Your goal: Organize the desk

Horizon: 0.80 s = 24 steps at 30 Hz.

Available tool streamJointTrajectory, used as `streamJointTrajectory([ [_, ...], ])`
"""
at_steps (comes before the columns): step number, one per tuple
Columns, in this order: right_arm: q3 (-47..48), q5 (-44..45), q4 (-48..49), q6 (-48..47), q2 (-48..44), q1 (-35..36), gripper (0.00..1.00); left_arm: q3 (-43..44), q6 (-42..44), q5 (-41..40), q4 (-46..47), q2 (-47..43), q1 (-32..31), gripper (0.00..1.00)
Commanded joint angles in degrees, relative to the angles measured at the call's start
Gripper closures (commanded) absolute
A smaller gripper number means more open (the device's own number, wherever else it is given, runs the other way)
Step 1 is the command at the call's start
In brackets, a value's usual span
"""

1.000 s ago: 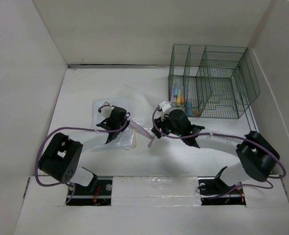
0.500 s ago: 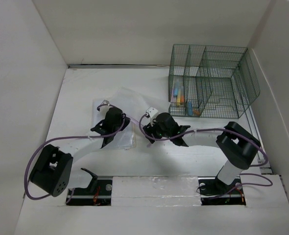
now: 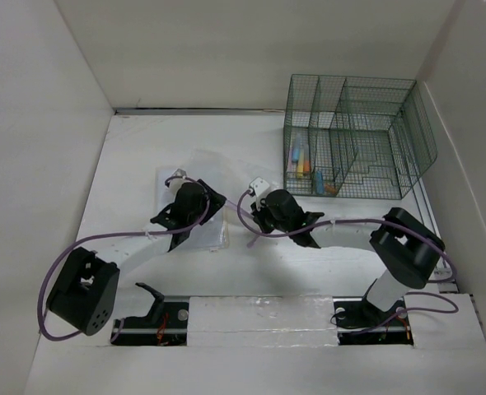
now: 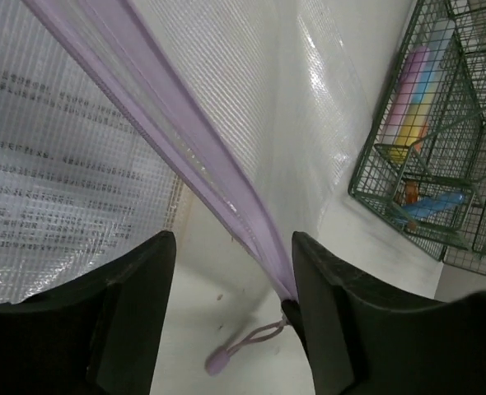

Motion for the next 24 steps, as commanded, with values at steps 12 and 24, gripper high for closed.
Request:
streamJointTrajectory([
  [12, -0.93, -2.73, 5.42, -0.63, -4.76, 3.67, 1.00, 3.63, -0.76, 4.16, 5.90, 5.56, 0.16, 0.41],
  [24, 0.03, -0.81, 1.49, -0.46, -9.77, 6.49, 0.61, 5.12, 1.43, 5.39, 7.59, 5.85, 0.16, 1.00],
])
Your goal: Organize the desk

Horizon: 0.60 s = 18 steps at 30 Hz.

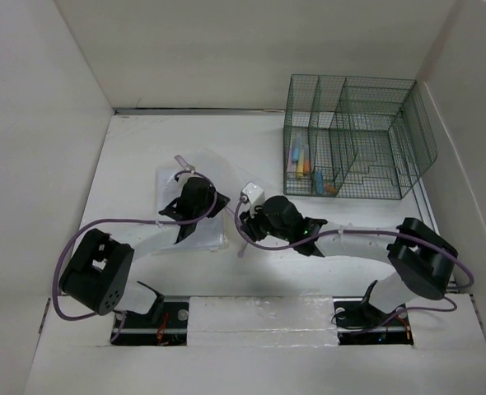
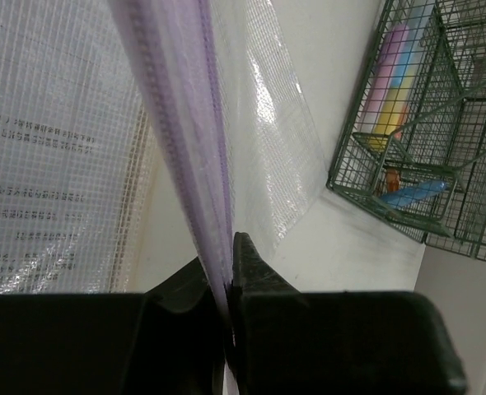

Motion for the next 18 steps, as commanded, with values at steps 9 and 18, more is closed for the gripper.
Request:
streamJointTrajectory([
  [9, 3.87, -3.47, -9.94, -1.47, -15.59, -4.72, 0.22, 0.18, 12.24, 5.33, -2.50, -14.94, 0.16, 1.00],
  [18, 7.47, -16.94, -9.16, 0.38, -20.52, -14.47, 0.09, 11.90, 27.61, 22.99, -14.78, -29.81, 0.16, 1.00],
])
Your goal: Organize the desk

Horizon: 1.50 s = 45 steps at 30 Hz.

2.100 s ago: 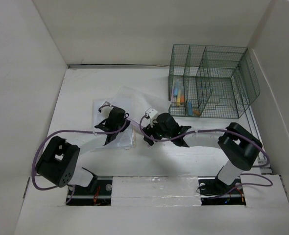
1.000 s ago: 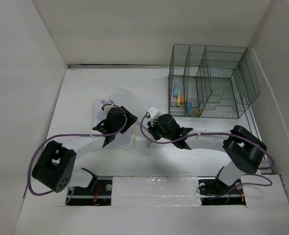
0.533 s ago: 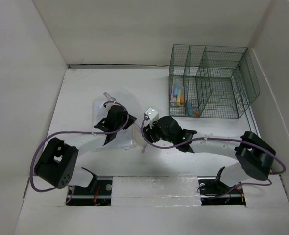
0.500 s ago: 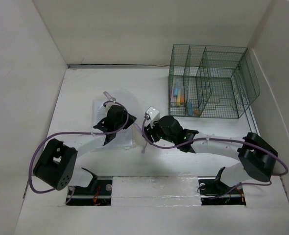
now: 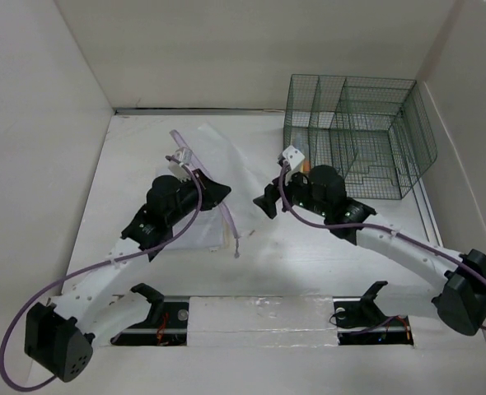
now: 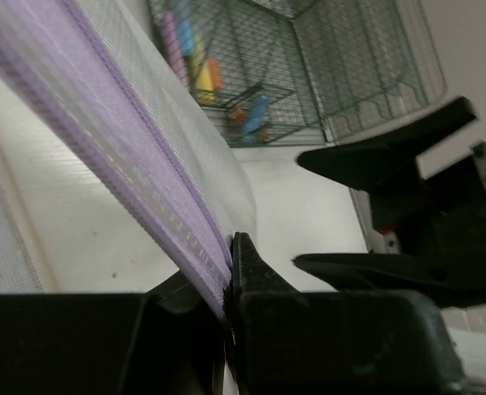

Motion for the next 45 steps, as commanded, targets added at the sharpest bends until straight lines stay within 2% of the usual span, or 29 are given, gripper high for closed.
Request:
streamJointTrajectory([
  [1, 3.28, -5.86, 0.83, 0.68, -2.36, -1.24, 0.09, 9.24, 10.96, 9.51, -6.00, -3.53, 0.14, 1.00],
  [5, 4.68, -9.71, 1.36, 1.38, -4.03, -4.30, 0.06, 14.95, 16.84, 16.18, -11.52, -5.37, 0.14, 1.00],
  [10, 6.00, -15.35, 1.01, 2.35, -8.42, -8.96, 0.06, 15.75, 17.92, 18.83, -10.14, -7.40, 0.14, 1.00],
  [11, 6.96, -14.31, -1.08, 2.01, -11.22, -8.97, 0.06, 15.40, 16.35, 20.31, -5.35, -6.96, 0.14, 1.00],
  [13, 8.45, -13.17, -2.06, 1.74, -14.74, -8.97, 0.05, 14.96, 14.67, 21.11, -3.82, -6.61, 0.14, 1.00],
  [17, 15.47, -1.24, -10.92, 0.07, -21.87, -8.97, 0.04, 15.04, 9.58, 24.80, 7.58, -2.93, -1.17, 1.00],
  [21, 20.41, 4.15, -13.23, -0.02, -25.57, -9.49, 0.04, 18.46, 6.24, 26.99, 16.04, 4.35, -3.38, 1.00],
  [24, 22.96, 6.09, -14.11, -0.11, -25.75, -9.50, 0.13, 21.79, 1.84, 30.95, 24.30, 11.11, -3.38, 1.00],
  [25, 23.49, 5.92, -14.20, -0.19, -25.66, -9.50, 0.31, 22.94, 0.79, 32.00, 25.97, 12.80, -3.38, 1.00],
  [26, 24.02, 5.83, -14.02, -0.11, -25.83, -9.50, 0.42, 23.91, -1.57, 34.02, 29.82, 14.82, -3.38, 1.00],
  [27, 24.63, 5.83, -13.94, -0.02, -26.01, -9.50, 0.56, 26.61, -2.64, 34.91, 31.77, 18.58, -3.90, 1.00],
  [28, 24.90, 5.83, -13.76, 0.07, -26.27, -9.50, 0.76, 28.21, -3.26, 35.44, 32.83, 20.45, -4.95, 1.00],
  [30, 25.51, 6.70, -13.93, 0.16, -26.54, -9.50, 0.82, 34.51, -2.65, 35.79, 31.45, 26.49, -6.61, 1.00],
  [32, 26.48, 7.41, -15.16, -0.02, -26.63, -9.50, 0.83, 37.79, -2.56, 35.19, 31.53, 30.89, -8.38, 1.00],
  [35, 26.40, 8.63, -15.34, -0.11, -27.15, -9.50, 0.81, 48.23, 2.26, 33.60, 25.06, 38.53, -12.51, 1.00],
  [36, 26.57, 8.81, -15.60, -0.19, -27.41, -9.50, 0.80, 54.88, 2.79, 33.94, 24.07, 40.74, -13.47, 1.00],
  [38, 26.75, 8.99, -16.04, -0.37, -27.68, -10.02, 0.80, 61.94, 4.29, 34.65, 21.18, 47.75, -15.76, 1.00],
  [39, 27.01, 10.65, -16.22, -0.37, -27.94, -10.03, 0.80, 68.93, 3.68, 35.17, 20.98, 50.32, -15.77, 1.00],
  [43, 27.98, 12.85, -17.53, -0.98, -29.96, -10.03, 0.80, 85.15, -5.34, 39.83, 26.41, 62.10, -16.30, 1.00],
  [45, 28.15, 15.23, -18.59, -1.07, -31.01, -10.03, 0.80, 91.73, -7.04, 40.19, 31.07, 68.08, -16.30, 1.00],
])
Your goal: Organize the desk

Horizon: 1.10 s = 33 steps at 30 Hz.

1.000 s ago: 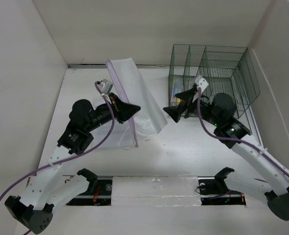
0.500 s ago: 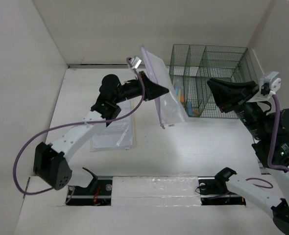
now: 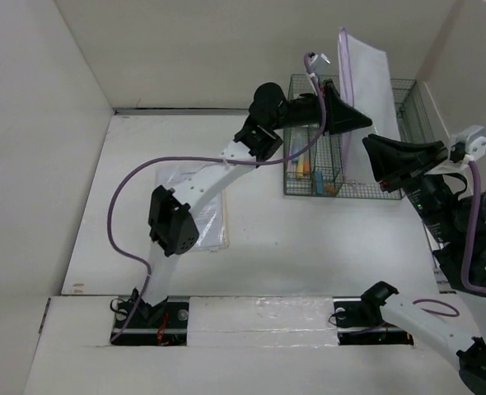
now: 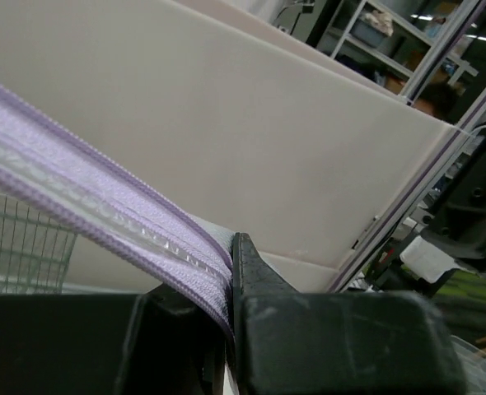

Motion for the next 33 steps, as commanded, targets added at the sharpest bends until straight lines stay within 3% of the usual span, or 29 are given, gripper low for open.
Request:
streamJointTrajectory([
  [1, 2.56, 4.30, -0.63, -0.72, -2.54, -0.45, 0.80, 9.47, -5.44, 2.20, 9.88, 4.97, 0.60, 1.00],
  [6, 1.94, 5.10, -1.59, -0.72, -4.83, -0.45, 0.79, 27.18, -11.50, -5.35, 16.92, 24.82, 1.74, 1.00],
  [9, 1.33, 5.62, -3.08, -0.72, -4.39, -0.45, 0.79, 29.01, -14.51, -7.64, 21.32, 31.35, 2.27, 1.00],
  [15, -3.94, 9.14, -2.04, 1.03, -5.00, -0.45, 0.76, 24.08, -10.82, -7.38, 19.05, 31.09, 1.13, 0.98],
  [18, -6.93, 11.42, -2.29, 2.79, -4.13, -0.45, 0.69, 22.16, -9.59, -7.73, 17.37, 30.13, 1.13, 0.90],
  [22, -10.62, 15.81, -2.56, 5.42, -4.12, -0.45, 0.45, 20.39, -9.93, -8.00, 16.93, 29.60, 1.13, 0.75],
  [25, -14.74, 24.14, -3.35, 8.58, -5.00, -0.45, 0.28, 19.16, -11.51, -7.56, 18.15, 29.25, 1.13, 0.66],
  [29, -19.15, 36.70, -5.80, 13.67, -5.53, -0.98, 0.20, 13.80, -13.54, -6.68, 21.76, 26.18, 1.13, 0.55],
  [33, -20.64, 36.66, -3.97, 15.10, -5.01, -5.19, 0.20, 9.32, -12.75, -6.24, 21.41, 23.80, 1.13, 0.45],
])
